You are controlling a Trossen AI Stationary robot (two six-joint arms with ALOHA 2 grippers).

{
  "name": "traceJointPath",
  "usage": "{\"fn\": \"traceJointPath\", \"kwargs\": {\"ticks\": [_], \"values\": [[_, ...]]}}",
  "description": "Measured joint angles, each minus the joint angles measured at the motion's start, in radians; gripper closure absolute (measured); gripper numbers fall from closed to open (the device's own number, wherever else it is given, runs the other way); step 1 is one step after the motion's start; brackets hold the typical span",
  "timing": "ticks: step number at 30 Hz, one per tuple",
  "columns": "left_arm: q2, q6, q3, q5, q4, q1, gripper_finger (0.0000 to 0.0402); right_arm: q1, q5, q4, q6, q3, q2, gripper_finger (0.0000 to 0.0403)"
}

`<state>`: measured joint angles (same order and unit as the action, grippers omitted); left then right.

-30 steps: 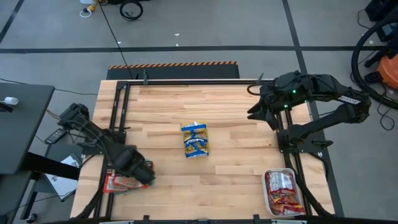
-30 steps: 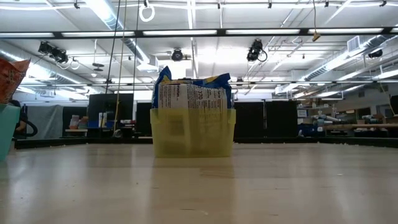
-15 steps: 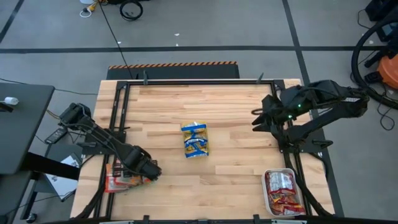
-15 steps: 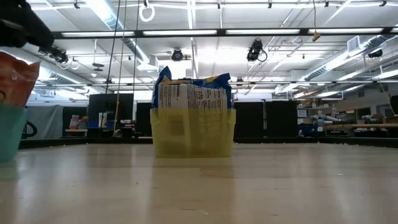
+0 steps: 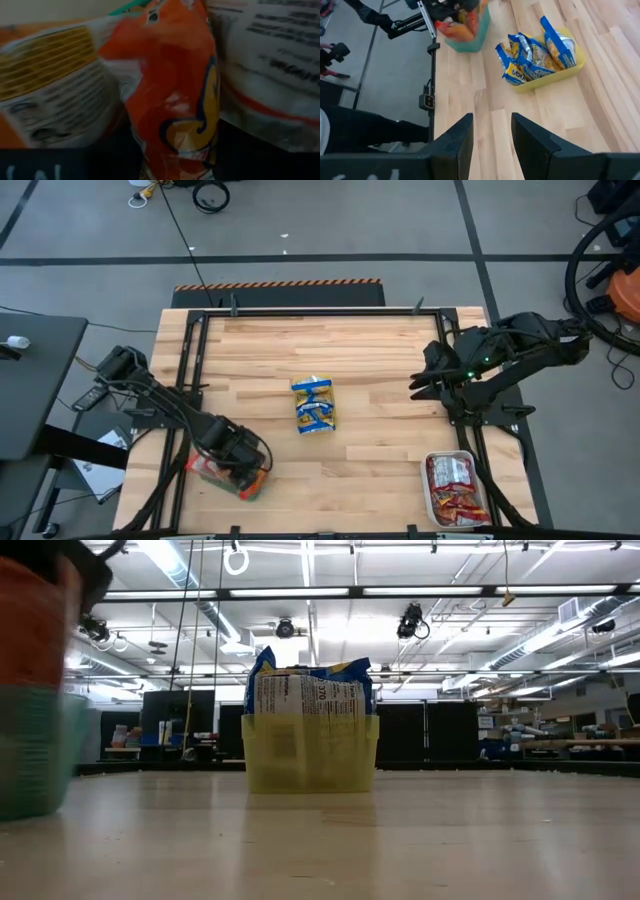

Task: Sort Maruchan noodles
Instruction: Put the orange noodle pack into the green bin

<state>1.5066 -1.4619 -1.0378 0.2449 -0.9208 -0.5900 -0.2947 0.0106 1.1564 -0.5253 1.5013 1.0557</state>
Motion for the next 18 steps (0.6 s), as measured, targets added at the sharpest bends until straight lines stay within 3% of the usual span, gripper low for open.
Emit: {"fn": "traceJointPath", "kwargs": {"ticks": [4,10,14,18], "values": [[0.000,0.336,-0.001,0.017,-0.013,-0.027,0.0221,0.000,0.000,0.000,-0.024,0.000,0.000,0.0265],[0.000,0.692,-0.002,0.001,-0.167,-0.099,0.0225,0.000,0.000,0.010,-0.059,0.000,0.000,0.0265],[0.000,0.772,-0.002,-0.049,-0.298,-0.174,0.0225,0.000,0.001,0.016,-0.058,0.000,0.000,0.0265],[0.000,0.766,-0.002,-0.107,-0.304,-0.271,0.0226,0.000,0.043,0.016,-0.058,0.000,0.000,0.0265]]}}
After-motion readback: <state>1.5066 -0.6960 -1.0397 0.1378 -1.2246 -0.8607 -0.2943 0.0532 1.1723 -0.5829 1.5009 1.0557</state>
